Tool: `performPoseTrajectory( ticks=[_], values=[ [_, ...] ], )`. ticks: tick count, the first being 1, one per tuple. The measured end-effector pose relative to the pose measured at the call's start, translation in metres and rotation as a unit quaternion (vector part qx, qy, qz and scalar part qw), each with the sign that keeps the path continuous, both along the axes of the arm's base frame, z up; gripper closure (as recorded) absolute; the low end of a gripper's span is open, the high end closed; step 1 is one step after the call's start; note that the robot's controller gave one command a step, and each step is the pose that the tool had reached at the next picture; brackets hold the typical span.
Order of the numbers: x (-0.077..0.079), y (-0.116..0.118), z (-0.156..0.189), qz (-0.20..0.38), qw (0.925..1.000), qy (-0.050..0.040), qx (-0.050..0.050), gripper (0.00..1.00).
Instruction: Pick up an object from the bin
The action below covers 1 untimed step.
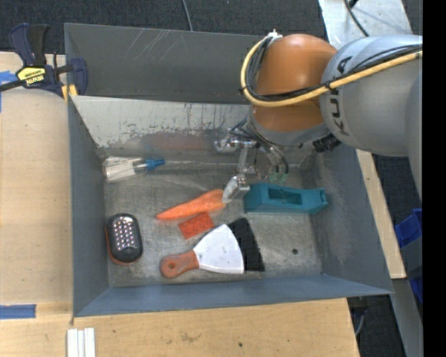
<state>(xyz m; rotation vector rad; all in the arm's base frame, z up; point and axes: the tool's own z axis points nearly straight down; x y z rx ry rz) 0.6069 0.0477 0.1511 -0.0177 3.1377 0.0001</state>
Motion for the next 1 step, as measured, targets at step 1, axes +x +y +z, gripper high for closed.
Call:
performPoseTrajectory(
  ticks=[1],
  values=[
    [0.0001,0.0001,0.0005,0.000,1.0000,-0.0003,0.000,0.00]
  ],
)
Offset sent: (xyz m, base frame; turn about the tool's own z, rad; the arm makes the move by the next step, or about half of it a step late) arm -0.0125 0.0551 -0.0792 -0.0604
